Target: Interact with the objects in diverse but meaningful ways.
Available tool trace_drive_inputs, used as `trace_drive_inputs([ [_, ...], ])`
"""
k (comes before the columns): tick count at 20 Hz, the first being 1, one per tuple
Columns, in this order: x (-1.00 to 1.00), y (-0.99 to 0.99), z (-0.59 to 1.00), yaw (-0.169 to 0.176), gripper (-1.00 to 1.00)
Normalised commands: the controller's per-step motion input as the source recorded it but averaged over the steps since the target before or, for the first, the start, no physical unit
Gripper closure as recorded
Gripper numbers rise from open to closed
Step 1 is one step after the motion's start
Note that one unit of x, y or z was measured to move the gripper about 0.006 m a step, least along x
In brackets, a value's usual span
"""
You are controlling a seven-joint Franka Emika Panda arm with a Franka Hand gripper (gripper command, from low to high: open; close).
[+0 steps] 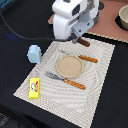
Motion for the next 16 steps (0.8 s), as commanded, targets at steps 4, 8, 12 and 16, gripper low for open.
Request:
trace_drive_inputs([
  [4, 0.0, -1.0, -0.02, -0.003, 1.0],
  [8, 0.0, -1.0, -0.06, -0.004, 1.0],
  [12, 0.01, -1.0, -0.09, -0.005, 1.0],
  [16, 0.19, -0.93, -0.12, -0.006, 1.0],
])
